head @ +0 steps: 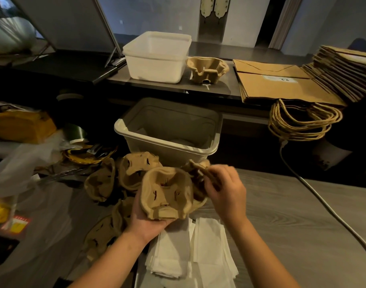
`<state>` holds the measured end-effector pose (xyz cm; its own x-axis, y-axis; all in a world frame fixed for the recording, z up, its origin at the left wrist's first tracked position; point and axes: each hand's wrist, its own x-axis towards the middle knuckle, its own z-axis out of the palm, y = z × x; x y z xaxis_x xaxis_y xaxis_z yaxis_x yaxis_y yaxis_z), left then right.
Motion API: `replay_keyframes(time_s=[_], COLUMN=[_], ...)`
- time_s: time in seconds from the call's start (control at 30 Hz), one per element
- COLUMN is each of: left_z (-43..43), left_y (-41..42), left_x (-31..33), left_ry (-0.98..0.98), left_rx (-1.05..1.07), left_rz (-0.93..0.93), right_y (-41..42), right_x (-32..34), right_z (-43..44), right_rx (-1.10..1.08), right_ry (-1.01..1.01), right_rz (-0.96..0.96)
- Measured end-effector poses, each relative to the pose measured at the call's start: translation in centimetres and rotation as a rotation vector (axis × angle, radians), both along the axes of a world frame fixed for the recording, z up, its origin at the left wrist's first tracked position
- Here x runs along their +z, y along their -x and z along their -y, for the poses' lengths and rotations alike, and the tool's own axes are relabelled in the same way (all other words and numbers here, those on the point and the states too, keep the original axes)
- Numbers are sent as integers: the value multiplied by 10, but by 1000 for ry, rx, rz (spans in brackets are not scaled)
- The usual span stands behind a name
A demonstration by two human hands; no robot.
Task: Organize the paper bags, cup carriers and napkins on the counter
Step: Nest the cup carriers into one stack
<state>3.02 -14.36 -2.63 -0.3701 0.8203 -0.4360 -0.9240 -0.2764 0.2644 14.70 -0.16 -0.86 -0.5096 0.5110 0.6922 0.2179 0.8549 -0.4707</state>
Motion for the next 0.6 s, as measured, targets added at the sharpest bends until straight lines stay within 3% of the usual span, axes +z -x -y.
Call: replay_keyframes(time_s=[0.07,0.13,0.3,0.43,0.47,0.53,0.6], left_z=[-3,-3,-7,-10,-10,-8,-6], left_y=[-1,-2,-4,4,3,4,-4], left_x=[4,10,8,-1,3,3,9], left_ry=[8,-10,127,202,204,39,18], left_rx=[12,-13,38,-144,-160,-266,-334], left_rz=[-34,-84,-91,-27,-57,105,28], right_y=[1,3,14,29,33,41,48], right_x=[11,28,68,85,86,85,79], right_z=[-5,-9,-8,-1,0,1,4], right_rx=[-1,30,280,579,618,661,705], right_ry=[-149,-161,147,372,376,298,200], right_rz=[-117,-194,-135,93,186,365,497])
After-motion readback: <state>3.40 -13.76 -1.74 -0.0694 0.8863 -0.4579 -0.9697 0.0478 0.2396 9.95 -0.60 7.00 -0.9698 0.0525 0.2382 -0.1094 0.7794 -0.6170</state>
